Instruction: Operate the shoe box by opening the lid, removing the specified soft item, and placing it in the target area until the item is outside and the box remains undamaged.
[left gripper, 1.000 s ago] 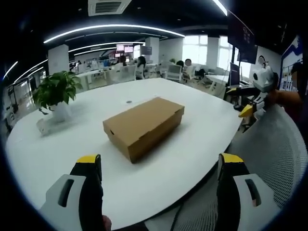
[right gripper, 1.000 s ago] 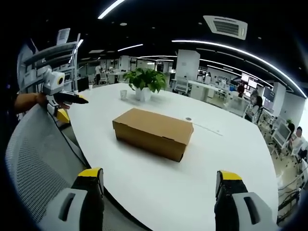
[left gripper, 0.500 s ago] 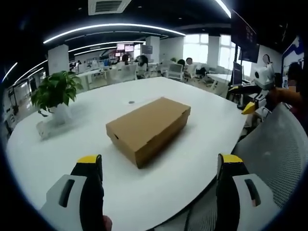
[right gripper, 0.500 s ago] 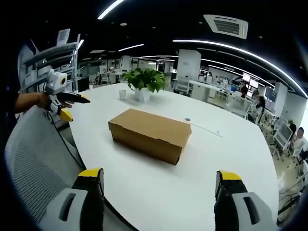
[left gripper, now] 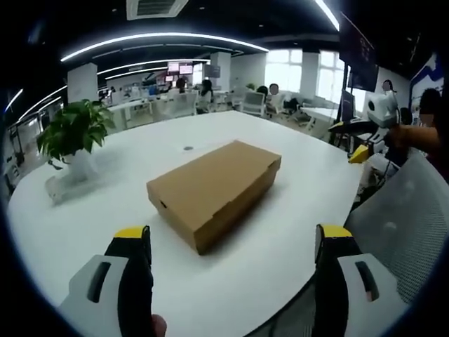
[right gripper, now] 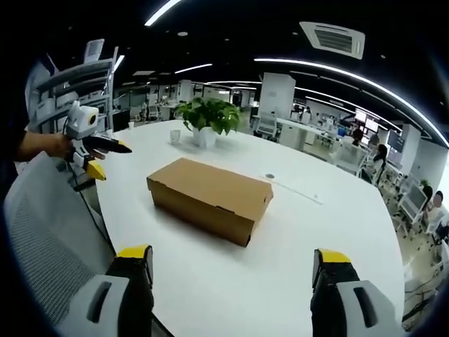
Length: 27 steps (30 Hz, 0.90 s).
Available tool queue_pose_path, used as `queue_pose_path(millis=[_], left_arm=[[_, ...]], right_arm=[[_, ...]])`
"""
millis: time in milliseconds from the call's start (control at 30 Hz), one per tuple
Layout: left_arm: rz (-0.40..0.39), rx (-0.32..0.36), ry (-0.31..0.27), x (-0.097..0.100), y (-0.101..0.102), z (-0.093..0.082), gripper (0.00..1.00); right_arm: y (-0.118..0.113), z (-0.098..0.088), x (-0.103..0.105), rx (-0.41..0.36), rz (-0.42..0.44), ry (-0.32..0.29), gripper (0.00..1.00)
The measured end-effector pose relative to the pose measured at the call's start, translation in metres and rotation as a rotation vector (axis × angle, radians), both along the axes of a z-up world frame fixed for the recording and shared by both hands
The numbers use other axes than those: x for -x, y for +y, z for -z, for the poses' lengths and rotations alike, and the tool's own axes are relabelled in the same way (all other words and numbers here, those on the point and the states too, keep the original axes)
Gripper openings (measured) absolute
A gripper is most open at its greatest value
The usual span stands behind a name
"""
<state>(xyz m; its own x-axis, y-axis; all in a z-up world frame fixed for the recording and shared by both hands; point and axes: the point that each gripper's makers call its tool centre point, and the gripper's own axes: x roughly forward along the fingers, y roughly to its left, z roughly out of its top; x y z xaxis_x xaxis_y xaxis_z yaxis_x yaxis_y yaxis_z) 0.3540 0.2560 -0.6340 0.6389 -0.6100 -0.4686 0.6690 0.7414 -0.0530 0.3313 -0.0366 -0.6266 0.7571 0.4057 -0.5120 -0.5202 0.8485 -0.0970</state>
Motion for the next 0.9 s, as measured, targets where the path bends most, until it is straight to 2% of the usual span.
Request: queue_pose_path(millis=[167, 333, 500, 700, 900], left_arm=[[0.006, -0.003, 0.010, -0.010, -0.003, 0.006, 0.94], [0.002, -0.011, -0.004, -0.023, -0.006, 0.010, 0.93], [-0.017, -0.007, 0.016, -0.034, -0.004, 0.021, 0.91], [-0.015, -0.039, 0.018, -0.041, -0.004, 0.034, 0.91], [-0.054, -0.020, 0.031, -0.050, -0.002, 0.043, 0.88]], right_arm=[[0.000, 0.002, -0.012, 0.000, -0.019, -0.005, 0.93], [0.001, 0.005, -0.024, 0.006, -0.039, -0.010, 0.92], [0.002, 0.009, -0.035, 0.005, -0.058, -0.013, 0.91], [0.011, 0.021, -0.047, -0.006, -0.102, -0.013, 0.90], [0.021, 0.035, -0.061, 0.001, -0.143, 0.009, 0.89]])
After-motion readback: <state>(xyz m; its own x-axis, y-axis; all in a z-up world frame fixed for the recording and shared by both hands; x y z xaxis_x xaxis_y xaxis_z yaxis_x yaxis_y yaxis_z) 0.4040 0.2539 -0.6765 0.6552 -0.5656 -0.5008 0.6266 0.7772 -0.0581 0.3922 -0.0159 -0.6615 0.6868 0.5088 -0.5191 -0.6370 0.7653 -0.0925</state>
